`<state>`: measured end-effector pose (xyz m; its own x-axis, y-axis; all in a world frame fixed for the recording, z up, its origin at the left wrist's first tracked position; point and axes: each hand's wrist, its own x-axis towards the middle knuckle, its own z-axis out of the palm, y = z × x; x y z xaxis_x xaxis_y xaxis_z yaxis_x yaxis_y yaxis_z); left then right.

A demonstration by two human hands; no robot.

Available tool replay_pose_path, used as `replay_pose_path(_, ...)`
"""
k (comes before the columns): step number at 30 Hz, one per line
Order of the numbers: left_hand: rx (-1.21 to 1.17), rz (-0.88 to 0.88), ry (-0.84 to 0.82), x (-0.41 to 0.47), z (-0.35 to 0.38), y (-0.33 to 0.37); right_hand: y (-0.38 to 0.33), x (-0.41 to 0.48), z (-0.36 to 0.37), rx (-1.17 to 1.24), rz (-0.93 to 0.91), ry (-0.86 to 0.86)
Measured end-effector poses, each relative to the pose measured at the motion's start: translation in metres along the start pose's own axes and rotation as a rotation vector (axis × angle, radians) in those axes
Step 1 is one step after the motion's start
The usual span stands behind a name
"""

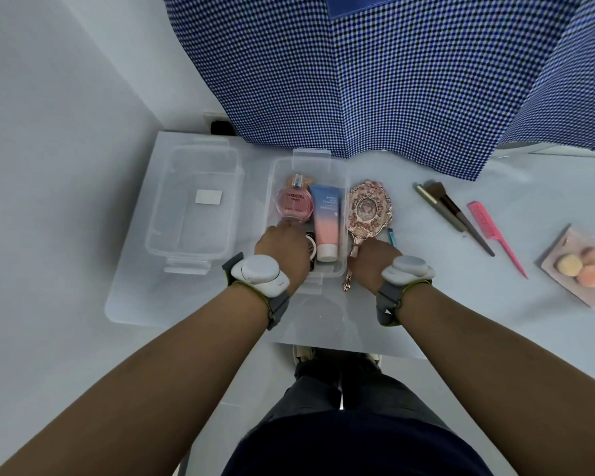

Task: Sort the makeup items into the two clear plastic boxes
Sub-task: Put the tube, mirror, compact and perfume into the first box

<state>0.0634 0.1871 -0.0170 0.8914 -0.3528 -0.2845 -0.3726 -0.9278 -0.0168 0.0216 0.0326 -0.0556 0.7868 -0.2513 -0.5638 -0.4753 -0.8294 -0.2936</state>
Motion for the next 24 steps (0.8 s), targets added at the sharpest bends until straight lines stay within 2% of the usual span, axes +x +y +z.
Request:
replay_pose_path(3, -0.064, -0.027, 0.026, -0.001, -0.003, -0.001, -0.007, 0.002, -0.001, 0.033, 0.094, -0.002)
replay_pose_path(6, -0.117, -0.027, 0.033, -0.003, -0.006, -0.001, -0.006, 0.001, 0.0, 0.038, 0.108, 0.006)
replay_pose_path(10, -0.147, -0.04, 0.038, -0.004, -0.009, 0.0, -0.002, -0.004, -0.001, 0.064, 0.089, 0.144)
replay_pose_path(16, -0.219, -0.049, 0.041, -0.005, -0.014, -0.002, -0.017, -0.023, -0.028, -0.118, -0.05, 0.13)
replay_pose_path(19, -0.263, -0.06, 0.071, -0.003, -0.016, -0.004, -0.027, -0.034, -0.041, 0.048, -0.003, 0.148)
replay_pose_path(22, -0.312, -0.087, 0.124, -0.002, -0.015, -0.007, -0.037, -0.046, -0.051, 0.214, 0.013, 0.251)
replay_pose_path(24, -0.35, -0.118, 0.149, -0.001, -0.014, -0.01, -0.045, -0.051, -0.054, 0.213, -0.044, 0.231)
